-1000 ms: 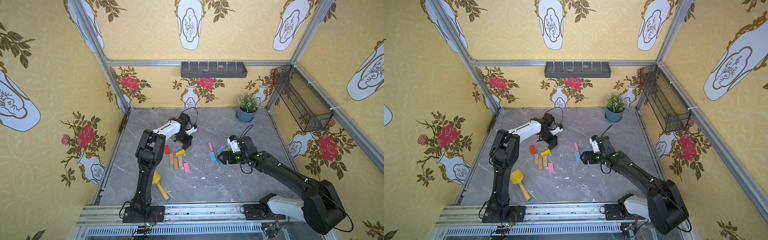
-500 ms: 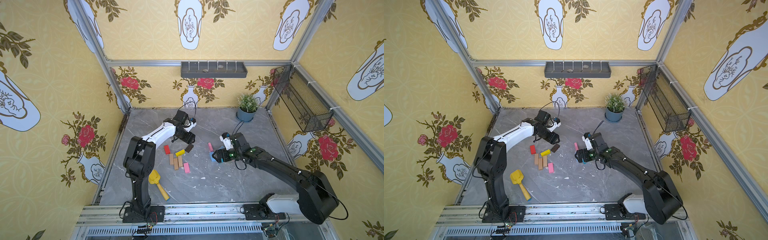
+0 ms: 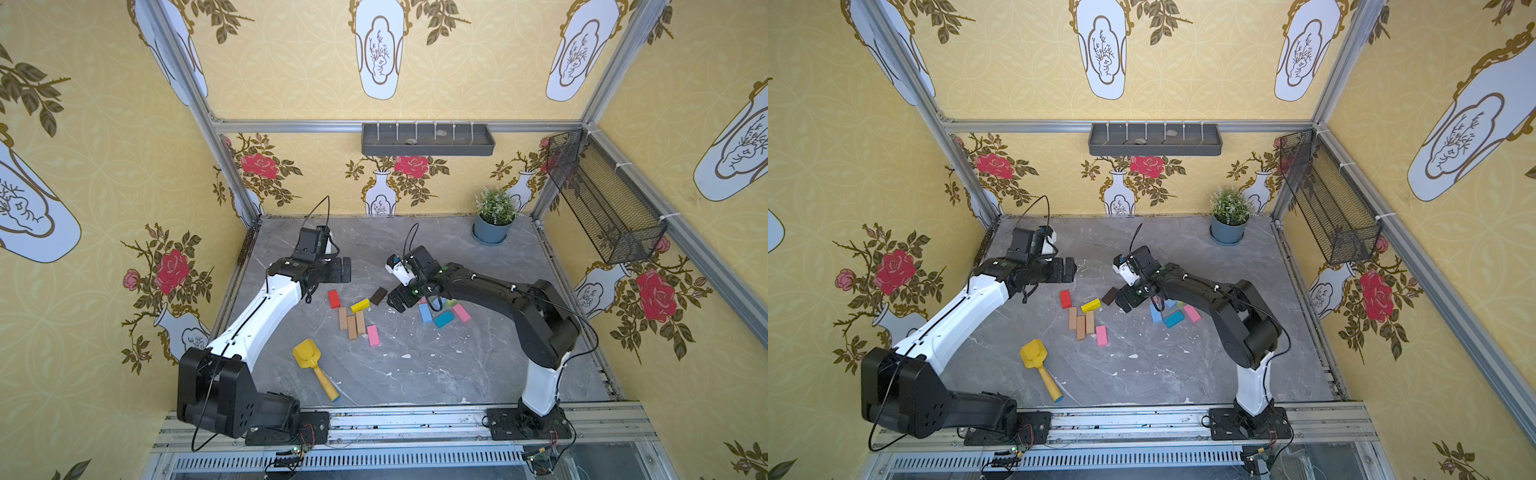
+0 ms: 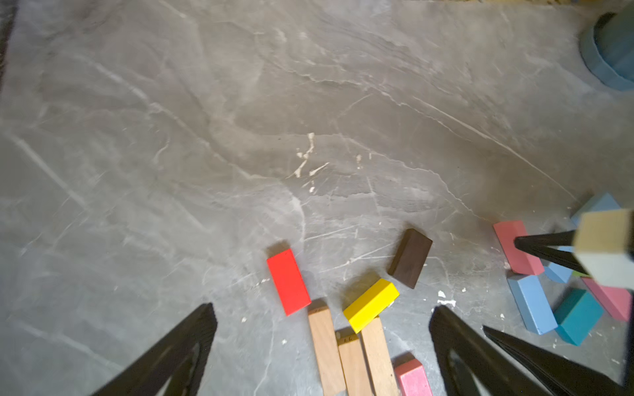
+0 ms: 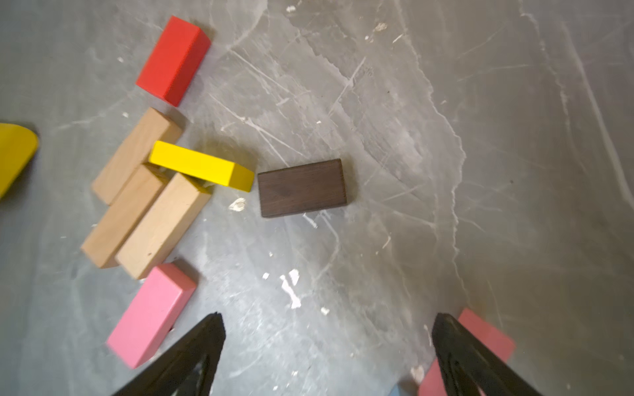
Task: Assemble the number 8 with building blocks
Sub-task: Move the building block to the center of the board.
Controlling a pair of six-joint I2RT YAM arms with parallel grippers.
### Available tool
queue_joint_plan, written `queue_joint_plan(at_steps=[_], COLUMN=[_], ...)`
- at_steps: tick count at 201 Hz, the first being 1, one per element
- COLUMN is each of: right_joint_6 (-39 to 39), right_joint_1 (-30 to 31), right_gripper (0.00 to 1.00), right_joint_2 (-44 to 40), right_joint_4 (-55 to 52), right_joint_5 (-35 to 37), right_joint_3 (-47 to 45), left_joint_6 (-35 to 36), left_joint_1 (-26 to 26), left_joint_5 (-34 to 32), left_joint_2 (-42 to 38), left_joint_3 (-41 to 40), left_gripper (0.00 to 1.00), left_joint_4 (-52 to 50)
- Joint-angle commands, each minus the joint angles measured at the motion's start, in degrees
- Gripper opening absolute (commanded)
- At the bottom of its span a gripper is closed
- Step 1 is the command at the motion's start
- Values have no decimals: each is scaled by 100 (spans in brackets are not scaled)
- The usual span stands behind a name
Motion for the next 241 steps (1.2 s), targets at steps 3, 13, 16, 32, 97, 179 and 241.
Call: queue_joint_plan(at_steps=[3,13,16,32,97,179,241], right_joint_6=[-536,-619,-635,-718,-801,-333,-140], right_joint_1=[-14,-6,-8,-12,16,161,267], right_gripper=[98,97,98,98,97,99,95], right_joint_2=[555,781,851,1168,1783,1950,1602], right_joint_4=[-344,-418,-441,-515,-636,-773,-657], right_joint_5=[-84,-101,-103,-132,-571,-530,-540], right_joint_3=[567,806,887,1209,1833,1941,1546], left_joint_6=[-385,-361,-355,-378,-190,-109,-70], left_joint_1=[32,37,37,36,38,35,33], left_joint_5=[-323,-353,-351,-371,-267,-255,-148], left_joint_2=[-412,-610,-667,-951,-1541,-1684,-1671], left_joint_3=[-178,-235,-258,-369,-793,-922,-900], left_gripper=[100,100,100,100,100,100,100], left_joint_4=[-313,-382,-389,-378,-183,-147,-172])
